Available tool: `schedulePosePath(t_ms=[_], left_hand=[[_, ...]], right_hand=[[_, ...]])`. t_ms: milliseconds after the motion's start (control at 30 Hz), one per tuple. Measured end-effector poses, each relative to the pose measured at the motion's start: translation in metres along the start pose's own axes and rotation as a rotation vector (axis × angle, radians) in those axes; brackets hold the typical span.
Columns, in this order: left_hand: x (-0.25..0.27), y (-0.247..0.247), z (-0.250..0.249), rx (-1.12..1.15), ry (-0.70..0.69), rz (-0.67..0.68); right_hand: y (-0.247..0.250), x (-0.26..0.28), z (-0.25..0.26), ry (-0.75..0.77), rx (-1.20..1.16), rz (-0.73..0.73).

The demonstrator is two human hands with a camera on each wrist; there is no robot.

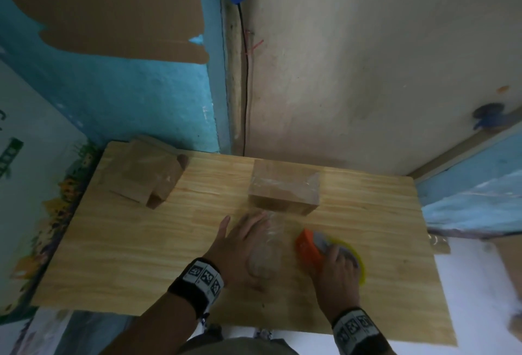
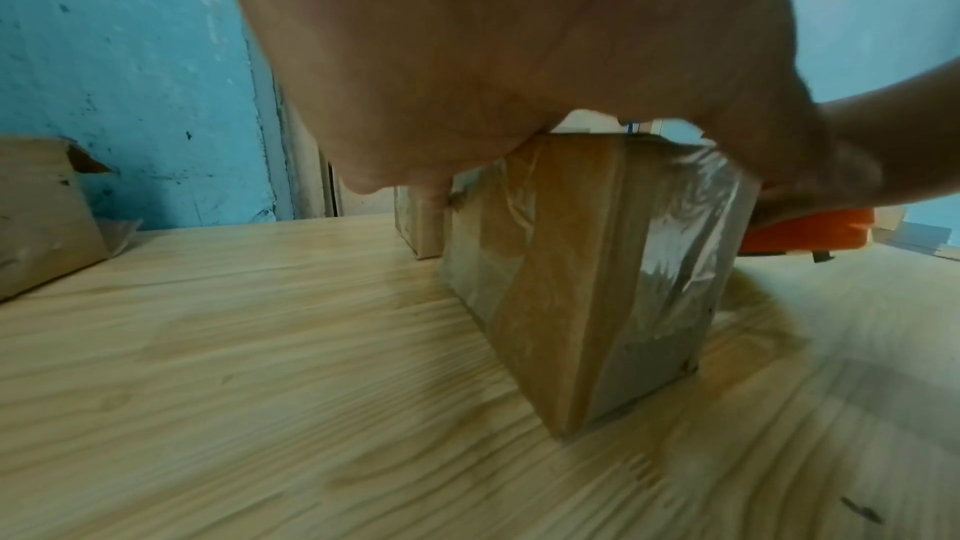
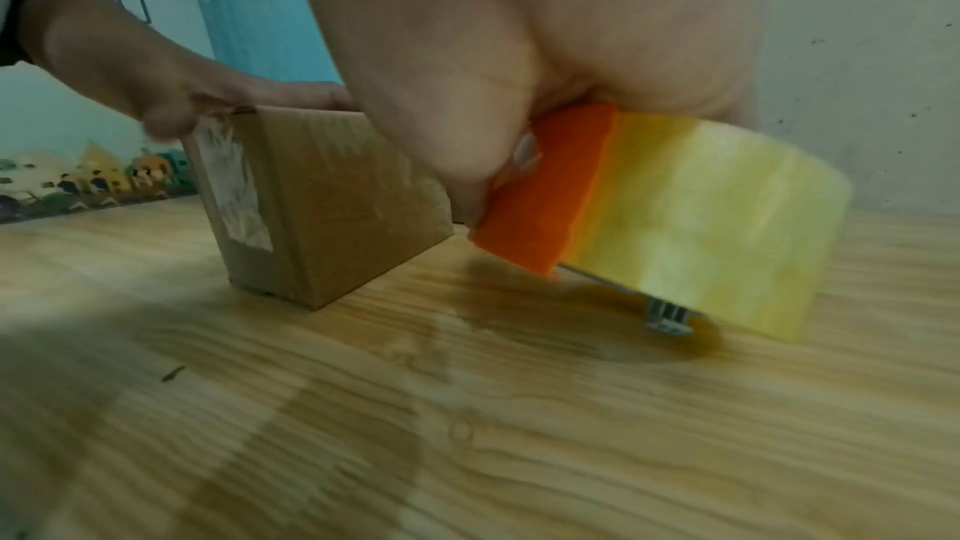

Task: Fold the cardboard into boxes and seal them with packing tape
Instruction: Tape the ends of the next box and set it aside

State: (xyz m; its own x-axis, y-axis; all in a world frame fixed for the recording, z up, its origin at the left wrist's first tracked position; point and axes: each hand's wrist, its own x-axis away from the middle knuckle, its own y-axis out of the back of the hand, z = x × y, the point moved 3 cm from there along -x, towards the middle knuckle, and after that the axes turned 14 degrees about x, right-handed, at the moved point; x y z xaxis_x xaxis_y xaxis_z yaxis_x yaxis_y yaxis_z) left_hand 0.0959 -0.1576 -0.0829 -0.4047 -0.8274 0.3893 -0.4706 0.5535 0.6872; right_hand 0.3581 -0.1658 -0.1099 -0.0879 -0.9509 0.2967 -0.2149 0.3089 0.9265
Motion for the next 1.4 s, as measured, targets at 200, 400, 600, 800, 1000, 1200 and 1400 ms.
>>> schedulePosePath(t_ms=[200, 400, 600, 800, 1000, 1200, 1400], left_hand=[[-0.001, -0.008, 0.003, 0.238, -0.029, -0.059], [0.002, -0.019, 0.012, 1.084, 0.224, -0.217], [-0.011, -0.027, 0.013, 1.467, 0.442, -0.084], [-0.003, -0.022, -0.005, 1.73, 0.377, -0.089], [0.004, 0.006, -0.025, 1.811, 0.371, -0.04], [0.0, -0.006, -0.045, 1.355, 0.302, -0.024], [0.005, 0.004, -0.031, 1.267, 0.257, -0.133]], right_hand=[[0.001, 0.003, 0.01, 0.078, -0.009, 0.085], [0.055, 0.016, 0.031, 0.183, -0.153, 0.044], [0.077, 0.019, 0.07, 0.261, -0.781, 0.431], [0.061, 0.012, 0.072, 0.268, -0.649, 0.291], [0.05, 0.021, 0.056, 0.272, -0.906, 0.434], [0.056, 0.02, 0.053, -0.025, -1.367, 0.498], [0.053, 0.021, 0.036, -0.086, -1.419, 0.462]])
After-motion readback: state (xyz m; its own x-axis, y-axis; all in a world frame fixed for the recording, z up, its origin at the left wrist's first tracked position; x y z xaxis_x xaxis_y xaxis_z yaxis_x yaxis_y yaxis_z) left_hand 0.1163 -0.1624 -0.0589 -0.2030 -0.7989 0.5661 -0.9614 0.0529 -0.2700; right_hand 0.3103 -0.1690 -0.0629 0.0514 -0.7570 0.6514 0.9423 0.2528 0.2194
